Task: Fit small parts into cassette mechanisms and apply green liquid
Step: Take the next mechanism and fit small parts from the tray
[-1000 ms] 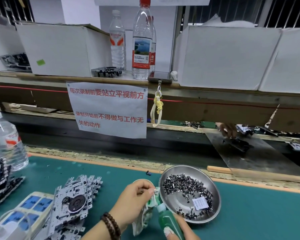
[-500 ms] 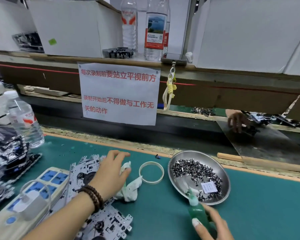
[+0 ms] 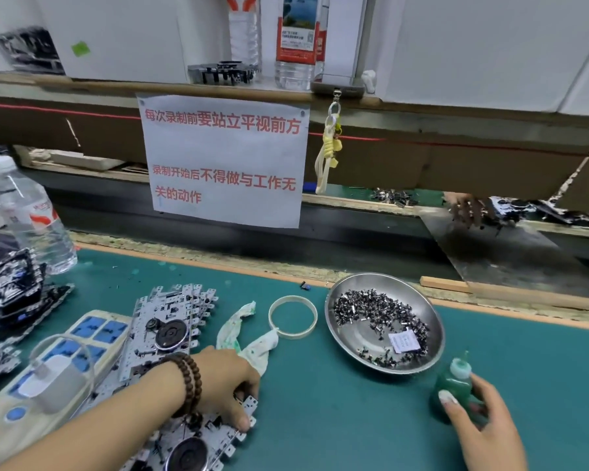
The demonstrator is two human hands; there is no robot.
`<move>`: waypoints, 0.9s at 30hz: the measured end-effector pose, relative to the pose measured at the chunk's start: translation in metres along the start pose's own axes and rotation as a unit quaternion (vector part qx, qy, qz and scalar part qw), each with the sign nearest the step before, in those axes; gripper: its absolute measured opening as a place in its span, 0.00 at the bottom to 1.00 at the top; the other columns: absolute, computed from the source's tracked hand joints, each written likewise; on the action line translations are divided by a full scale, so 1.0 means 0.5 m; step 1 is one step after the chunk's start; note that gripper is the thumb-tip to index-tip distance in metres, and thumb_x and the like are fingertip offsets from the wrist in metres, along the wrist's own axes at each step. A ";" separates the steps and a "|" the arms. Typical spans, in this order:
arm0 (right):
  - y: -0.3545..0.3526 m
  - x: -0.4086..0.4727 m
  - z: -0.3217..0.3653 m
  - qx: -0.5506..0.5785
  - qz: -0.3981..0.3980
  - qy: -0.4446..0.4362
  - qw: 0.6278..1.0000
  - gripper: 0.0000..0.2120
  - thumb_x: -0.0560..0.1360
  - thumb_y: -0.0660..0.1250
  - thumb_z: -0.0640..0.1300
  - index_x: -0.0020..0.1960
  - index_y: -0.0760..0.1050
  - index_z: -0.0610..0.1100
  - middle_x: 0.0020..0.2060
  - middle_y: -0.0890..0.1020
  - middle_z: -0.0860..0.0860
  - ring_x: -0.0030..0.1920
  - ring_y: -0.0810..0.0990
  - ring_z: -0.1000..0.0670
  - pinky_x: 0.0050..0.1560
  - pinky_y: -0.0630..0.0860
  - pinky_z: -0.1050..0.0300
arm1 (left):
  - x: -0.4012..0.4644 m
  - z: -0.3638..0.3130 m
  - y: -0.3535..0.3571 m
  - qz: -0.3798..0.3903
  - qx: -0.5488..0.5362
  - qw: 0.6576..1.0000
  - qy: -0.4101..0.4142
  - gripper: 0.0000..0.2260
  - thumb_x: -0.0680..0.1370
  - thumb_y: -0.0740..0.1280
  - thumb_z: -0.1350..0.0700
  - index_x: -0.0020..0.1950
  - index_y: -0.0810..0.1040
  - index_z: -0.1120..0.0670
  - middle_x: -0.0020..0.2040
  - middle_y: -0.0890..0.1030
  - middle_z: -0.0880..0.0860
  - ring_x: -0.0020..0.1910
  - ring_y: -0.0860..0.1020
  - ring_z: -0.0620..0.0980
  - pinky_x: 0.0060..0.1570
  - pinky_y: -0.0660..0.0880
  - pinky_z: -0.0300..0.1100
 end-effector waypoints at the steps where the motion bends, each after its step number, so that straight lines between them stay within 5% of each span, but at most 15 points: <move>1: -0.008 0.002 0.002 -0.008 -0.007 0.006 1.000 0.20 0.69 0.71 0.30 0.59 0.75 0.41 0.52 0.78 0.40 0.41 0.76 0.50 0.36 0.69 0.81 | 0.003 -0.001 0.000 0.005 -0.009 1.000 0.003 0.20 0.70 0.71 0.43 0.59 0.76 0.48 0.51 0.77 0.46 0.52 0.73 0.45 0.53 0.63 0.39; 5: -0.003 -0.002 -0.018 -0.035 0.003 0.030 0.999 0.22 0.69 0.73 0.35 0.61 0.74 0.45 0.52 0.77 0.44 0.53 0.75 0.42 0.50 0.71 0.60 | 0.015 -0.019 -0.024 -0.023 -0.040 0.999 0.016 0.18 0.69 0.72 0.43 0.55 0.77 0.47 0.40 0.74 0.40 0.44 0.71 0.39 0.47 0.62 0.31; 12: 0.004 -0.017 -0.012 -0.076 0.008 0.050 0.996 0.21 0.68 0.74 0.36 0.59 0.74 0.43 0.53 0.76 0.44 0.55 0.74 0.39 0.60 0.71 0.44 | 0.050 -0.107 -0.104 -0.118 -0.108 0.985 0.060 0.11 0.70 0.70 0.41 0.45 0.79 0.46 0.47 0.82 0.43 0.46 0.74 0.37 0.59 0.63 0.41; 16: -0.012 -0.024 -0.001 -0.071 -0.004 0.041 0.997 0.26 0.66 0.75 0.34 0.62 0.72 0.44 0.55 0.74 0.45 0.52 0.73 0.45 0.64 0.67 0.41 | 0.082 -0.177 -0.112 -0.131 -0.177 0.971 0.097 0.09 0.72 0.70 0.44 0.43 0.79 0.50 0.42 0.81 0.44 0.40 0.75 0.39 0.45 0.69 0.31; 18: -0.035 -0.033 0.010 -0.059 -0.051 0.032 0.996 0.29 0.65 0.75 0.32 0.63 0.72 0.43 0.56 0.73 0.46 0.50 0.70 0.47 0.62 0.69 0.46 | 0.097 -0.191 -0.115 -0.150 -0.225 0.958 0.094 0.08 0.73 0.69 0.45 0.39 0.77 0.48 0.37 0.77 0.39 0.36 0.73 0.35 0.38 0.68 0.27; 20: -0.064 -0.049 0.033 -0.037 -0.120 0.002 0.992 0.27 0.64 0.74 0.30 0.60 0.72 0.45 0.54 0.73 0.46 0.47 0.69 0.48 0.53 0.70 0.62 | 0.113 -0.190 -0.117 -0.167 -0.288 0.940 0.074 0.09 0.74 0.68 0.45 0.37 0.76 0.47 0.37 0.77 0.39 0.35 0.73 0.34 0.35 0.68 0.24; 23: -0.085 -0.075 0.098 0.001 -0.182 -0.094 0.979 0.19 0.65 0.71 0.37 0.53 0.72 0.47 0.45 0.73 0.53 0.44 0.70 0.55 0.45 0.68 0.72 | 0.135 -0.183 -0.106 -0.177 -0.350 0.919 0.041 0.10 0.75 0.66 0.46 0.42 0.79 0.52 0.43 0.81 0.49 0.38 0.75 0.42 0.43 0.74 0.33; 27: -0.020 -0.085 0.207 -0.013 -0.081 -0.230 0.970 0.12 0.65 0.65 0.38 0.45 0.73 0.52 0.40 0.75 0.55 0.41 0.74 0.60 0.43 0.70 0.74 | 0.139 -0.180 -0.094 -0.194 -0.401 0.895 0.030 0.06 0.75 0.68 0.50 0.43 0.77 0.51 0.40 0.79 0.49 0.37 0.73 0.43 0.38 0.73 0.32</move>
Point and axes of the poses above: each hand's wrist, its own x-axis towards the middle knuckle, its own y-axis out of the palm, z = x × y, the point moved 10 cm from there along x, towards the middle knuckle
